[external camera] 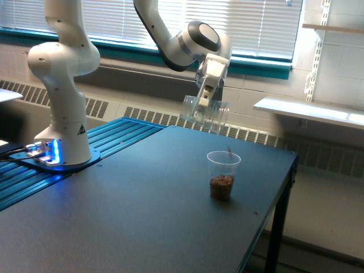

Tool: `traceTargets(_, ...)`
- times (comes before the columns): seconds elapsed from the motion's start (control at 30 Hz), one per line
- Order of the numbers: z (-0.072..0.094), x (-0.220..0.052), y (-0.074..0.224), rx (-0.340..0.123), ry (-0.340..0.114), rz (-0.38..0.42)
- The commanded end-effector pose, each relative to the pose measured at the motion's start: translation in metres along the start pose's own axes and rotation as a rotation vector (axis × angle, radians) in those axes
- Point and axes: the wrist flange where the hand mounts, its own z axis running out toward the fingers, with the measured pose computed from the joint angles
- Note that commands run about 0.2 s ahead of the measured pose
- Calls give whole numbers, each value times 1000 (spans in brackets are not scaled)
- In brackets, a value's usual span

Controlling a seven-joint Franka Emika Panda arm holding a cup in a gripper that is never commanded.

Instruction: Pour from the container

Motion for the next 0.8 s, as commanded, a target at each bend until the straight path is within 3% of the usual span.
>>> traceTargets(0.03,-3,2,-5,-4,-7,-31)
traceTargets(0.8,2,9,-1,26,-21,-23)
